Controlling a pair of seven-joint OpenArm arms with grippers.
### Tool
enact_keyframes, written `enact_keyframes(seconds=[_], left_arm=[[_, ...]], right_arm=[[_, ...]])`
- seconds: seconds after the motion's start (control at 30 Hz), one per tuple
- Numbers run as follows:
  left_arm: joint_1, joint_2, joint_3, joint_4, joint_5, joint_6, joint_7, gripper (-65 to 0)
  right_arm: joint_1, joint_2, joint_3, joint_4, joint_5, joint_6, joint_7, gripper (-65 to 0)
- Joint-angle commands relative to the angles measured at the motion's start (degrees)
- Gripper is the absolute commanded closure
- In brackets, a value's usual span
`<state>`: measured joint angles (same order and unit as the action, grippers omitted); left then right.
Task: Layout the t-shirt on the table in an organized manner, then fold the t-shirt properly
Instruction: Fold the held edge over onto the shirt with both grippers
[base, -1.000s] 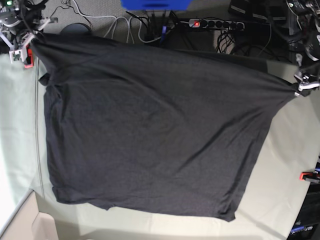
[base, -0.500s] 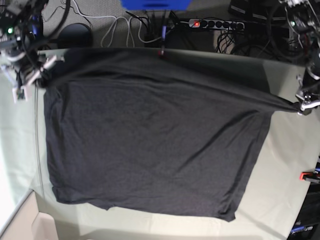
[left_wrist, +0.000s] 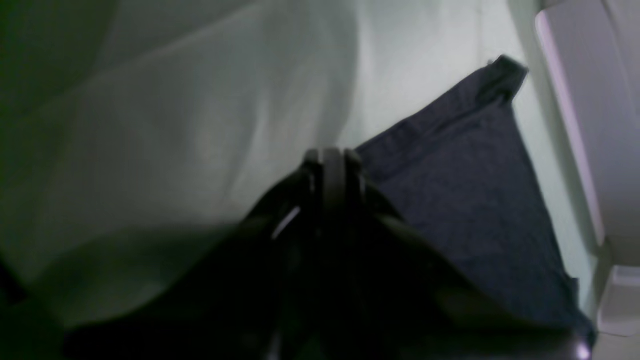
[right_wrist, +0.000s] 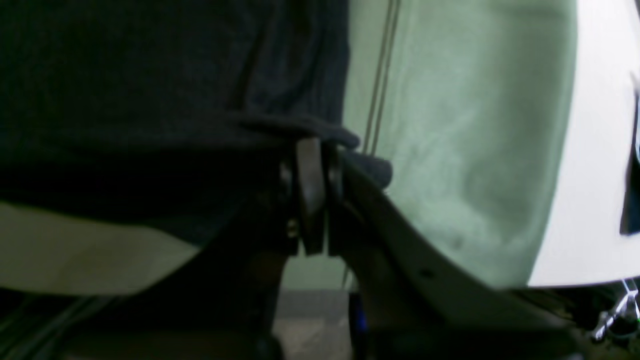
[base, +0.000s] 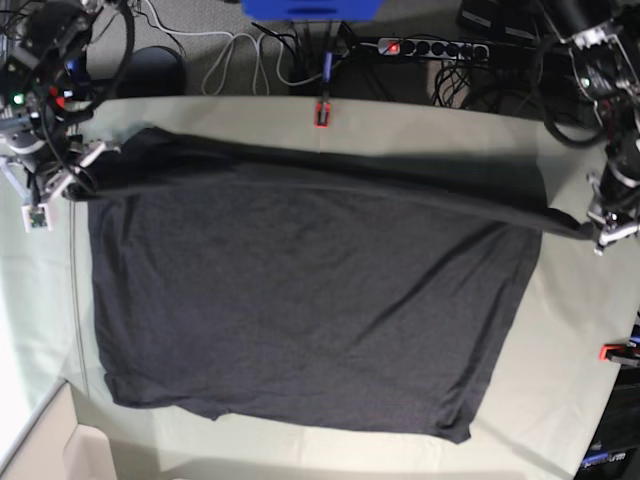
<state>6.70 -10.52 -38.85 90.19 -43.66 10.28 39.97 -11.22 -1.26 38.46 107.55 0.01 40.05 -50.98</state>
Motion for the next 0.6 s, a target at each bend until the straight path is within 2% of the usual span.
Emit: enact_keyframes(seconds=[0.0, 0.2, 0.43, 0.57], left_arm=[[-1.03, -1.04, 0.74, 0.22, -0.52, -0.39, -0.45, 0.0], [-2.44, -2.44, 6.63, -1.09, -0.52, -0.39, -0.98, 0.0], [-6.39, -2.53, 6.89, -3.12, -0.43, -0.39, -0.80, 0.0], [-7.53, -3.85, 7.86, -4.70, 1.15, -0.31, -0.98, 0.0]], right_arm=[[0.89, 1.04, 0.18, 0.63, 0.38, -0.05, 1.27, 0.0], [3.79, 2.09, 0.18, -1.92, 0.38, -0.05, 1.09, 0.0], [7.05, 3.76, 0.27, -5.53, 0.30, -0.05, 0.92, 0.0], [8.63, 4.11, 0.27, -7.37, 0.30, -0.05, 0.92, 0.0]])
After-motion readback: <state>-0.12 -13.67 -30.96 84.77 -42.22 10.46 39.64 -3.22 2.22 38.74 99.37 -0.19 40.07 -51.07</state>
